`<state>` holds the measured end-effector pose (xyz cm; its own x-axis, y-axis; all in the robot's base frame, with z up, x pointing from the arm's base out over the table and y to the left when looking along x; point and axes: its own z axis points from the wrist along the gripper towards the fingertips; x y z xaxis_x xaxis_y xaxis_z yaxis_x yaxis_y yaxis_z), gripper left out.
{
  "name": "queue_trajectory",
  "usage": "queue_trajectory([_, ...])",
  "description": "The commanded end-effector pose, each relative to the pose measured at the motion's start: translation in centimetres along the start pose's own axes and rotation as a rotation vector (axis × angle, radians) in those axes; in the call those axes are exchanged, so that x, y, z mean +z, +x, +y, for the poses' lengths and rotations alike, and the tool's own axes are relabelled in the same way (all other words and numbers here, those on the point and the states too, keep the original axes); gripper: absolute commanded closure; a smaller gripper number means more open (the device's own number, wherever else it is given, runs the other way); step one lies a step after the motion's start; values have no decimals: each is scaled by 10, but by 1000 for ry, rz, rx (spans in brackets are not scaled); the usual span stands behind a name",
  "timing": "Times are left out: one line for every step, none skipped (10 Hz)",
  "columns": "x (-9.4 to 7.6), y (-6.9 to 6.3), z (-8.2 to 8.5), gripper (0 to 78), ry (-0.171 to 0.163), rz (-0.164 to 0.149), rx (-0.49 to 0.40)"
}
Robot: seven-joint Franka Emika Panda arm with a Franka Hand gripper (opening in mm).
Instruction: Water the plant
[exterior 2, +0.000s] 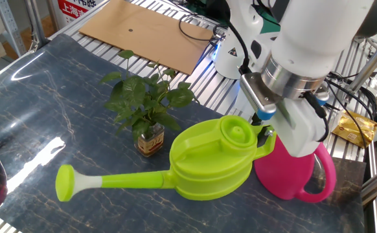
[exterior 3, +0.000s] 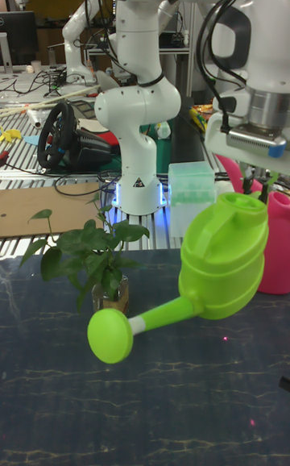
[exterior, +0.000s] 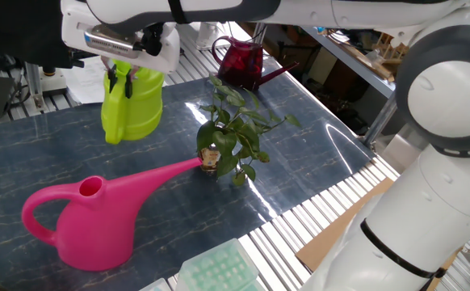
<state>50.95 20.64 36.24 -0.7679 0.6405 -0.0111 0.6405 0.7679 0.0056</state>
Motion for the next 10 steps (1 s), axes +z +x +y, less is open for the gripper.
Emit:
queue_trajectory([2, 1, 2, 762, -27, -6, -54])
queue_trajectory([4, 0, 2, 762, -26, -5, -57])
queue_trajectory([8, 0, 2, 762, -27, -5, -61])
queue_trajectory([11, 1, 1, 762, -28, -7, -65])
queue_trajectory([21, 0, 1, 762, -35, -21, -73])
queue_trajectory([28, -1, 2, 762, -38, -24, -81])
queue_trajectory([36, -2, 3, 762, -39, -26, -84])
queue_trajectory([45, -3, 4, 762, -43, -30, -86])
queue_trajectory([53, -4, 4, 762, -48, -36, -90])
queue_trajectory([57, -5, 4, 762, -48, -36, -93])
